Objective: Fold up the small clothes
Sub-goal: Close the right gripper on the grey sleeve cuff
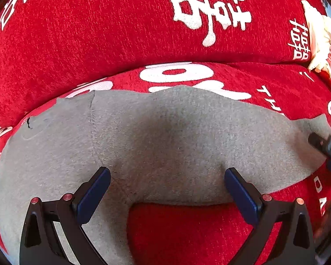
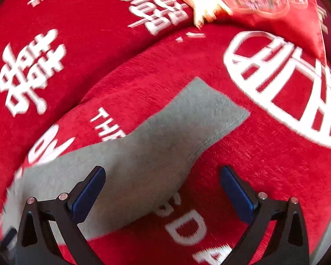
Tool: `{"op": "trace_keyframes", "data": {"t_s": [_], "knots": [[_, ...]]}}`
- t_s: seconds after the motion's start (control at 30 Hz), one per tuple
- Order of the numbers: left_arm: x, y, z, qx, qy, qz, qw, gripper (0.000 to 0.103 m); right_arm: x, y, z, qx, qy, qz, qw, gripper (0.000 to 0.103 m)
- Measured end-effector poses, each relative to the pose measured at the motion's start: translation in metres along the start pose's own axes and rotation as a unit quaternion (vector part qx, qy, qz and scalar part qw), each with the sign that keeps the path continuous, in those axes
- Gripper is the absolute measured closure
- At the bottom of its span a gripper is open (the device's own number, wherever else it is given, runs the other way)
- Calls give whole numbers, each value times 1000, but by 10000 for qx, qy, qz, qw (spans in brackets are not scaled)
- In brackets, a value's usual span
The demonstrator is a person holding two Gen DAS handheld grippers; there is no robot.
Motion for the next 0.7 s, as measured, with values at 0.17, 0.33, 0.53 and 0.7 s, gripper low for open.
{"op": "trace_keyframes", "data": {"t_s": [0.17,0.33,0.53,0.7], "knots": [[-2,7,11,65,66,-42,9999,0,-10,20,-2,-279,343,-241,9987,6],[-3,18,39,318,141,-87,9994,0,-20,37,-5,-329,495,-379,9975,25],[-17,18,71,672,420,154,9967,0,-34,26,-28,-1017,1237,77,9871,98],[-32,7,68,719,266,451,9960,0,-3,27,-38,-923,1035,-225,9901,98]]}}
Point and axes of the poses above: each gripper's, at about its wrist camera, not at the fingertips, and x roughly against the way its jaws point, z to its left, y to its top, the point moved 8 cm from there along -x, roughly the way its jaws point, and after that the axes turned 10 degrees about y, right-handed, at the moved point
